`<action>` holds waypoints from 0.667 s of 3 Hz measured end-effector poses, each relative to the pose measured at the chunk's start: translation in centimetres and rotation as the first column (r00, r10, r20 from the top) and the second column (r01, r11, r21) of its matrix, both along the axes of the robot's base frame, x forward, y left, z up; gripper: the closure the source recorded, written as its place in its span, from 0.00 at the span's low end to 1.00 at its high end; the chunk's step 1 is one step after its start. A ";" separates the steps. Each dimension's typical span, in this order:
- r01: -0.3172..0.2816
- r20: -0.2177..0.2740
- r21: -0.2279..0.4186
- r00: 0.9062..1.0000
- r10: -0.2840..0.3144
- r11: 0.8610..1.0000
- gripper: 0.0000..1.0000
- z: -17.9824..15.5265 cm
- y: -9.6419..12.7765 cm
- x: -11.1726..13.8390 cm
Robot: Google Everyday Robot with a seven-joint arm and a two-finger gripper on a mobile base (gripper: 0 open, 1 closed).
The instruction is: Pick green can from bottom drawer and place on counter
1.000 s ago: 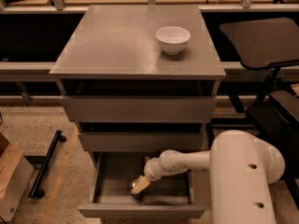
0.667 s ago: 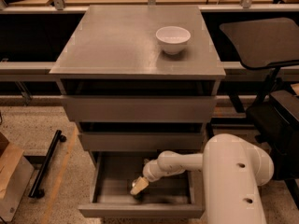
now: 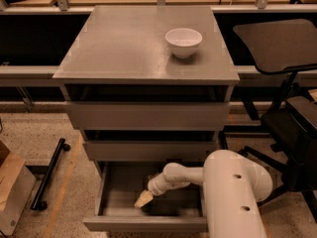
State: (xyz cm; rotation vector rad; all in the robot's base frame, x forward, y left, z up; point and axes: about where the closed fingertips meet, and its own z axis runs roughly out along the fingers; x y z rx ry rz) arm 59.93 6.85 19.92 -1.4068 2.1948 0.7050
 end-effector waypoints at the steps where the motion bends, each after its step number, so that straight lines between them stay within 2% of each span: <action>1: -0.002 -0.040 0.007 0.999 0.002 1.000 0.30 -1.6 0.5 -0.6; 2: 0.004 -0.063 0.006 0.998 -0.004 1.000 0.53 -2.3 0.5 -1.2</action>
Offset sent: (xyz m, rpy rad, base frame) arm -0.0150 0.0004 -0.0297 0.0042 0.0859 -0.0175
